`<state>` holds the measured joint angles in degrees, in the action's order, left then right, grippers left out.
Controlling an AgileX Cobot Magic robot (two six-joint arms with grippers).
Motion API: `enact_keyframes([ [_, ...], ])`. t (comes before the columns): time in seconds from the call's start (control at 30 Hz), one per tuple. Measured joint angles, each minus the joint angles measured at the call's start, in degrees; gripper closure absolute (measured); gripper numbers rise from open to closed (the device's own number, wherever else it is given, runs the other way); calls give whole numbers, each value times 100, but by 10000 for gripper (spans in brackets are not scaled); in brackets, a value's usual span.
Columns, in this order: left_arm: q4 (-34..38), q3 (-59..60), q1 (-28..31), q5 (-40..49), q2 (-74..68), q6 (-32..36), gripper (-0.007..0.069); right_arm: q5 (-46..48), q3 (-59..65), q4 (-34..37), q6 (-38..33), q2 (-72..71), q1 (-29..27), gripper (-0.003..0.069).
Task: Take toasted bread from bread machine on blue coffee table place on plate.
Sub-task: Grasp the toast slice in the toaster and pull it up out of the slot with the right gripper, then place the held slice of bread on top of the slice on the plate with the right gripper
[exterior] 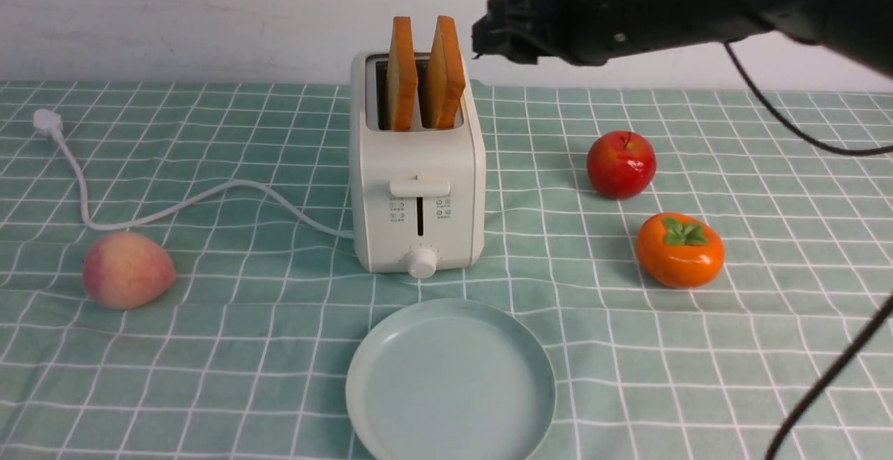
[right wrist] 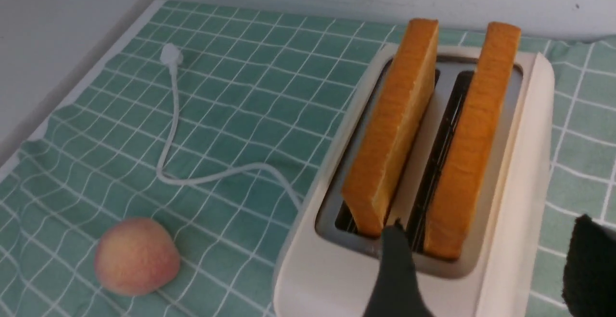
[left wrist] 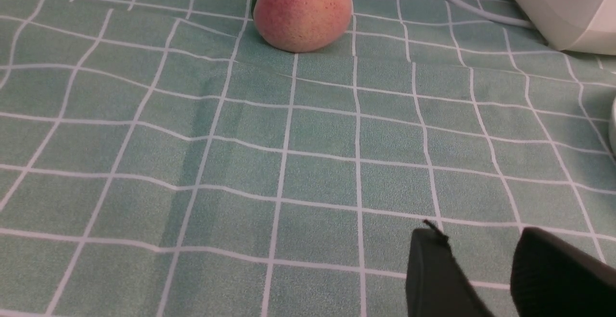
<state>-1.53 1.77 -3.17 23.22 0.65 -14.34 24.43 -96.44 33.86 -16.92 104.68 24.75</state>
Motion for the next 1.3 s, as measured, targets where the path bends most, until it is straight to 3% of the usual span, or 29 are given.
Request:
enact_keyframes([
  [0.43,0,0,0,0,0,0,386,-1223,1,187,-288,871,241,226],
  [0.6,0,0,0,0,0,0,386,-1317,1,192,-289,916,241,366],
  [0.67,0,0,0,0,0,0,386,-1321,-1,218,-289,916,241,513],
  [0.73,0,0,0,0,0,0,386,-1329,-6,237,-289,905,241,603],
  [1.03,0,0,0,-15,0,0,386,-1253,0,161,-291,108,172,604],
  [1.3,205,0,0,-862,0,0,386,88,-16,-229,-296,-1059,-411,604],
])
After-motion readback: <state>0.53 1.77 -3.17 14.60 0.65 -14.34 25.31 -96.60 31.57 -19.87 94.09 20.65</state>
